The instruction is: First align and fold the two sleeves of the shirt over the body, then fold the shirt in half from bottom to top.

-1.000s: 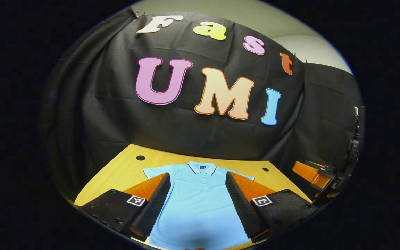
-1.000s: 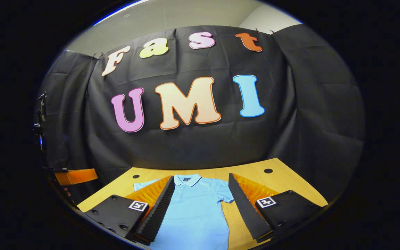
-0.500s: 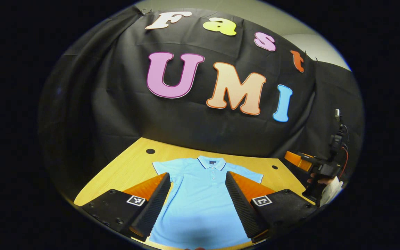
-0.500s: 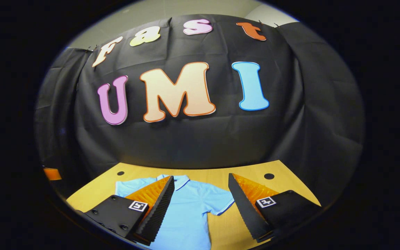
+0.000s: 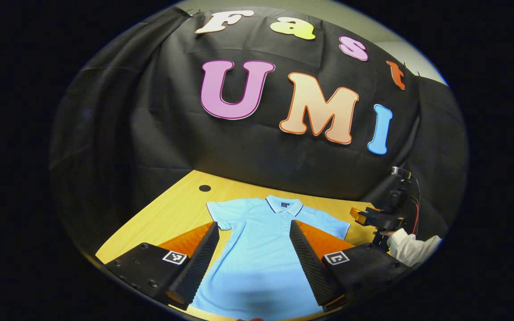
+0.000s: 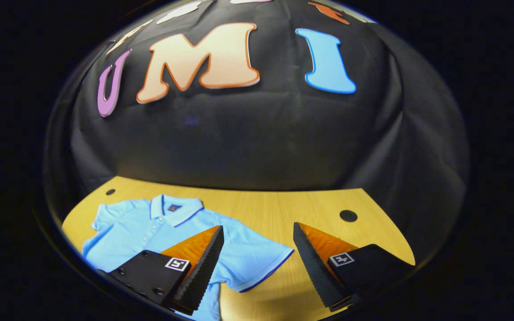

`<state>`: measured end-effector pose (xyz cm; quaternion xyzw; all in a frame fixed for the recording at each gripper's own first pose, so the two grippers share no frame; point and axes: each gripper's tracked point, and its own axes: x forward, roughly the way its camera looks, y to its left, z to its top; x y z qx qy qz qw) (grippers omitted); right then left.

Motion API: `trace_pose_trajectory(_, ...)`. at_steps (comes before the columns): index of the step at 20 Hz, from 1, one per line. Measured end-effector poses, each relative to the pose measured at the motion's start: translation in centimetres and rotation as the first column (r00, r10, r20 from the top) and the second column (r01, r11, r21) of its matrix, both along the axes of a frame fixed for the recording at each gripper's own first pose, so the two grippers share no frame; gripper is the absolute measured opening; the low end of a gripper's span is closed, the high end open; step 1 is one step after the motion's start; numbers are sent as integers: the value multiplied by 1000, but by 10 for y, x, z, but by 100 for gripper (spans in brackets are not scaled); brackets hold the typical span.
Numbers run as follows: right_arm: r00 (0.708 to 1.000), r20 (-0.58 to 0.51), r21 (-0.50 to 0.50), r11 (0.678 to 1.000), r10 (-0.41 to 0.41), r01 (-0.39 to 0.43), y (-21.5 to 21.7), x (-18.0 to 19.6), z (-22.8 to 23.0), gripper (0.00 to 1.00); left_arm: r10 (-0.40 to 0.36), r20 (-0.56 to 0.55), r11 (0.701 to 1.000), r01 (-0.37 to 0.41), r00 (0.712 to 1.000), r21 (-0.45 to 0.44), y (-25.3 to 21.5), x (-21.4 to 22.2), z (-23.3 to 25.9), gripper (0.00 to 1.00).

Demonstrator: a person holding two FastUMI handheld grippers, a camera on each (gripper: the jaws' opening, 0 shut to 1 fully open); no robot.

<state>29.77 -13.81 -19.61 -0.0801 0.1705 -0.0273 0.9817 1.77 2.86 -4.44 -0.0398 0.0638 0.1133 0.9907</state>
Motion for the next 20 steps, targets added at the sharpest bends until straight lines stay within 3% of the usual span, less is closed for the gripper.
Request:
trace_pose_trajectory(4,991,-130,-1,1000,5,-5,-7,14,-62,98,6,-25,1000,-5,1000,27,-11,2,-9,95)
trace_pose_trajectory(6,986,-166,15,1000,-6,9,-9,19,-79,94,-6,-43,1000,7,999,14,-19,6,-17,95)
trace_pose_trajectory(8,983,-181,30,999,-22,28,-14,21,-86,98,-13,-63,1000,14,998,11,-26,7,-24,95)
trace_pose_trajectory(12,979,-201,55,997,-43,55,-21,25,-98,94,-44,-65,999,45,997,13,-42,11,-23,95)
trace_pose_trajectory(13,978,-204,54,997,-45,57,-21,24,-99,98,-50,-67,999,51,996,18,-45,11,-27,95)
trace_pose_trajectory(15,980,-196,57,997,-30,42,-18,27,-99,94,-64,-72,998,65,995,14,-50,14,-29,95)
trace_pose_trajectory(18,980,-198,82,996,-9,25,-8,28,-100,65,-80,-74,997,79,994,-3,-56,15,-29,95)
trace_pose_trajectory(20,979,-204,99,995,-4,25,-1,27,-102,34,-79,-78,997,78,994,-8,-55,12,-32,95)
